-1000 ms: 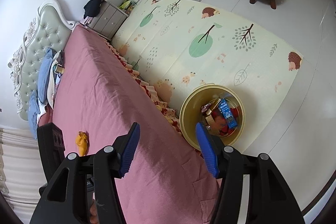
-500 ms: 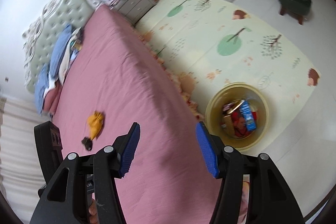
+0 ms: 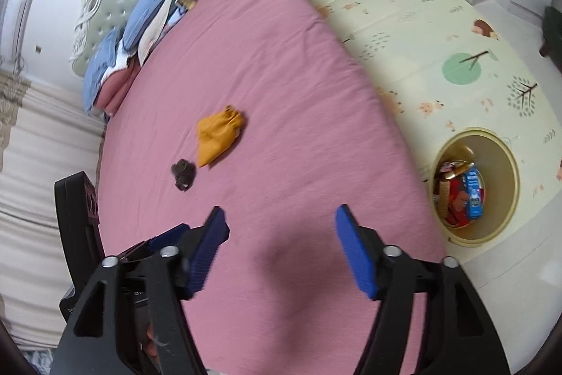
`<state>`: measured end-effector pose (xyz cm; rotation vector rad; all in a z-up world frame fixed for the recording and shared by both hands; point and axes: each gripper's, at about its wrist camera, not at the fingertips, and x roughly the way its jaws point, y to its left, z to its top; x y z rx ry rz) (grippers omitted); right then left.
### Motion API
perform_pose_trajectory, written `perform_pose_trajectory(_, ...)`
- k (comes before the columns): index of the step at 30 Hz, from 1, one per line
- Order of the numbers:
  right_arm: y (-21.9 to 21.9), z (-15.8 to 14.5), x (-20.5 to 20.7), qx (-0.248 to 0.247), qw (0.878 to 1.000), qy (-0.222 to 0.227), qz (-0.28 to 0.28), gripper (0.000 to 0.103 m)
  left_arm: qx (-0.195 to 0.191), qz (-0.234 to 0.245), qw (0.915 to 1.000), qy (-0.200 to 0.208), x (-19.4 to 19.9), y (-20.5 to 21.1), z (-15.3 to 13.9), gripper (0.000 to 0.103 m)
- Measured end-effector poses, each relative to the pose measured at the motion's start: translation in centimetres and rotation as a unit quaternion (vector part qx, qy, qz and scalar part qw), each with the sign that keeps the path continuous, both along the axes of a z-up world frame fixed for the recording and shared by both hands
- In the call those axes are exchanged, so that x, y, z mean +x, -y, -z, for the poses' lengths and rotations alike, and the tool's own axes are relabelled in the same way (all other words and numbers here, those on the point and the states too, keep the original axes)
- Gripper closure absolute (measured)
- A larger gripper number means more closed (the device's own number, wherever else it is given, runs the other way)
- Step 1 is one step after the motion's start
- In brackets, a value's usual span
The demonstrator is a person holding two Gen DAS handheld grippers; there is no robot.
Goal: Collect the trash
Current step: 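Move both grippers back to the dark sock and mustard pouch, then grasp the dark sock with the left gripper while the right grasps the mustard pouch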
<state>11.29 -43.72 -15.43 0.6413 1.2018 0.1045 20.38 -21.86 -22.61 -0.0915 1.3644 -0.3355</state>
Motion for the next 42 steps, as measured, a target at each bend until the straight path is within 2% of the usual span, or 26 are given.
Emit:
perform_pose_trajectory(6,-6.4,1.1,2.3,0.001,1.000,-0.012,-0.020,0.031,0.000,-0.050,0.9987,-0.009,1.1,-7.6,1.2,0.005)
perform_pose_trajectory(10,-9.8,2.1,4.1,0.004,0.999,-0.018,-0.026,0.029,0.015,-0.072,0.9973,-0.009,2.5,-12.2,2.2,0.005)
perform_pose_trajectory(19,-15.7,5.0,9.7,0.002,0.999,-0.033,-0.034,0.024,0.054,-0.092,0.9942,-0.013,8.1,-19.2,5.3,0.005)
perform_pose_trajectory(26,-17.4,9.1,14.6,0.007,0.998,-0.056,-0.027,0.024,0.090,-0.070,0.9934,0.004,12.8,-20.2,7.9,0.005)
perform_pose_trajectory(32,-17.7,12.5,17.8,0.015,0.997,-0.079,-0.019,0.024,0.085,-0.075,0.9935,-0.010,15.8,-20.7,11.1,0.006)
perform_pose_trajectory(40,-17.3,16.8,21.0,0.045,0.991,-0.121,0.022,0.023,0.070,-0.105,0.9913,-0.037,19.1,-21.5,13.8,0.024)
perform_pose_trajectory(42,-17.2,17.5,21.7,0.052,0.989,-0.132,0.035,0.022,0.073,-0.118,0.9890,-0.051,19.7,-21.9,14.3,0.033)
